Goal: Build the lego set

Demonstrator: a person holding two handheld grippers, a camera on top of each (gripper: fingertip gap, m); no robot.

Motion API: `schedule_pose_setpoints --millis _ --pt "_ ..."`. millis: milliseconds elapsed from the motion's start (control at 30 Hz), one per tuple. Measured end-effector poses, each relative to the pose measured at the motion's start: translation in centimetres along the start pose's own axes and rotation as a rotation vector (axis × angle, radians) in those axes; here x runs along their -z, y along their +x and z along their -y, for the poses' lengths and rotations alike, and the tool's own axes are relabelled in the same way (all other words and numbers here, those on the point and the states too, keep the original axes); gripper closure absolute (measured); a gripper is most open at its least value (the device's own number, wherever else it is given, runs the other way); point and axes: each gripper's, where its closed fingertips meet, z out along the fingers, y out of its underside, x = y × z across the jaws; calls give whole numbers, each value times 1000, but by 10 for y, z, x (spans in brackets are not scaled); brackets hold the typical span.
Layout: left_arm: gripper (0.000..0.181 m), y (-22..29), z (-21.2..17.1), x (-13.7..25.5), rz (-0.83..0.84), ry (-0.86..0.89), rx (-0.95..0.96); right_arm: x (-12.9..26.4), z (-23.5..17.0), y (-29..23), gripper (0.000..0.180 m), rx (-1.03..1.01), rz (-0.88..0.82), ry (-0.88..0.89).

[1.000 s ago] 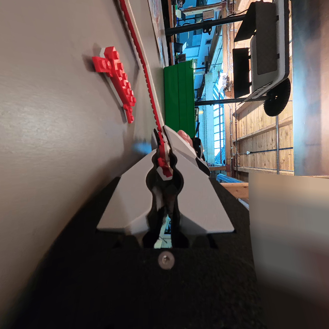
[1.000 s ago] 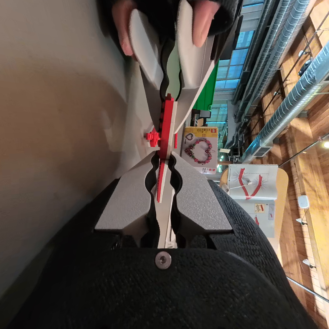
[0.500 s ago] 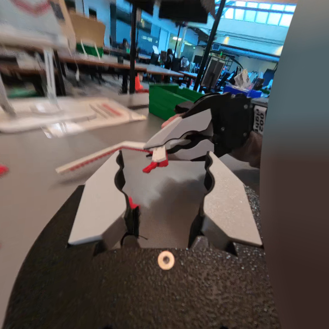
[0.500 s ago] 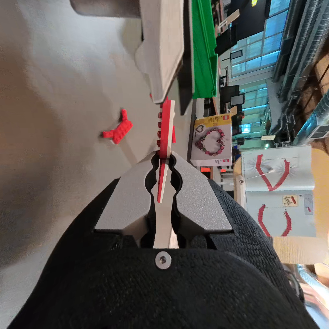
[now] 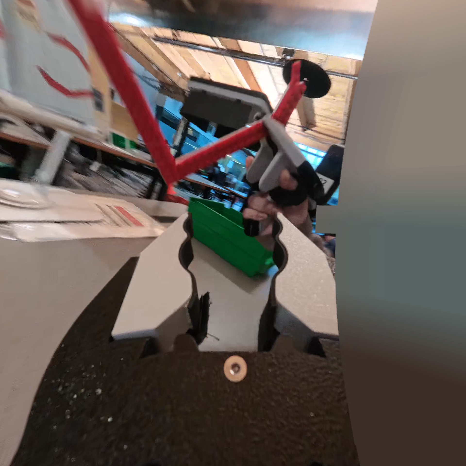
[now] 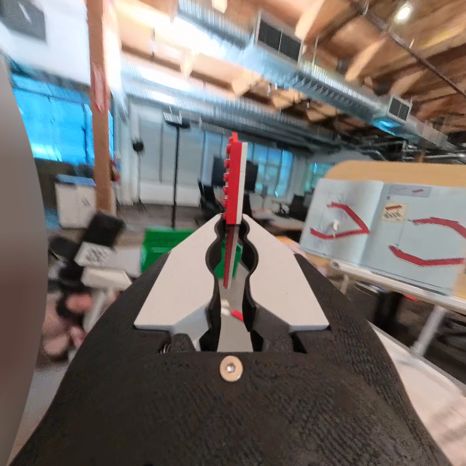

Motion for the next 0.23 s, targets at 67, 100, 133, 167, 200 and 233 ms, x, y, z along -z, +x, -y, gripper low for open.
schedule_pose_setpoints --millis 67,100,133,167,200,233 --pt "114 12 -4 -16 -84 -11 139 4 27 -6 172 -95 26 145" --pt "111 18 1 -24 -133 4 210 5 39 -11 172 -120 44 208" --pt "104 23 11 -31 -186 39 270 6 50 -17 172 -137 69 264" --pt "101 30 25 -38 -246 86 305 7 61 -23 172 -146 97 314" --pt "97 36 40 -43 -293 135 314 7 70 -29 172 -145 123 356" --pt "96 43 56 -47 -348 186 289 7 79 -36 172 -139 153 396"
